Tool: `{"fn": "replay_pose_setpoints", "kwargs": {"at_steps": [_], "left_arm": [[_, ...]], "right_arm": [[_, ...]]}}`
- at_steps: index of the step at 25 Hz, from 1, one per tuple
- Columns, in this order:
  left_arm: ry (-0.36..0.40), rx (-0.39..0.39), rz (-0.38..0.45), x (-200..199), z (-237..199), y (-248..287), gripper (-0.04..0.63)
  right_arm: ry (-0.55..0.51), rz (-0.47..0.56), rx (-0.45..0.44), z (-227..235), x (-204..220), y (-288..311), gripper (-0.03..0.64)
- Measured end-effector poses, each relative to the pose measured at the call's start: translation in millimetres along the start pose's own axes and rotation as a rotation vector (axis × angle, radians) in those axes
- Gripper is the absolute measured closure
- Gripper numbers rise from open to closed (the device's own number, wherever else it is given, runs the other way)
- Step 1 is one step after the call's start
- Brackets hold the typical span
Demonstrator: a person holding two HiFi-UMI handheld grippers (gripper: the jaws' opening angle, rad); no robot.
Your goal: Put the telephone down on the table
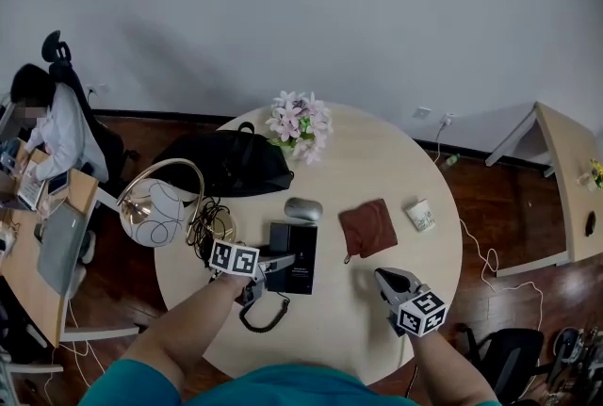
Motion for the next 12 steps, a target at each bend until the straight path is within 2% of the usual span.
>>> {"fn": "replay_pose_setpoints", "kwargs": {"at_steps": [4,7,10,12], "left_arm": [[0.068,-0.093,0.067,19,6,-28,0.234],[0.094,-0.127,0.134,31,15,-51,0.296],[0.111,-0.1,0.197,44,37,-71,0.375],[0.141,-0.065,0.244,53,60,-81,0.462]], "right_arm": [[-0.014,0.014,-0.004,-5,-5,-9,0.615],[-0.021,0.022,-0.01,-8,-5,-18,0.615],[-0.023,0.038,-0.023,-11,-5,-29,0.615],[-0.031,0.048,-0.037,-12,-8,-38,0.615]]}}
Point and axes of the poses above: the fingertips, and each gripper's own axes: y forward along the fingers, z to its right, x out of its underside, the point moved 6 cm from there along -y, backward along the fingers, and after that the axes turned 4 degrees about z, right-handed, at the moved point
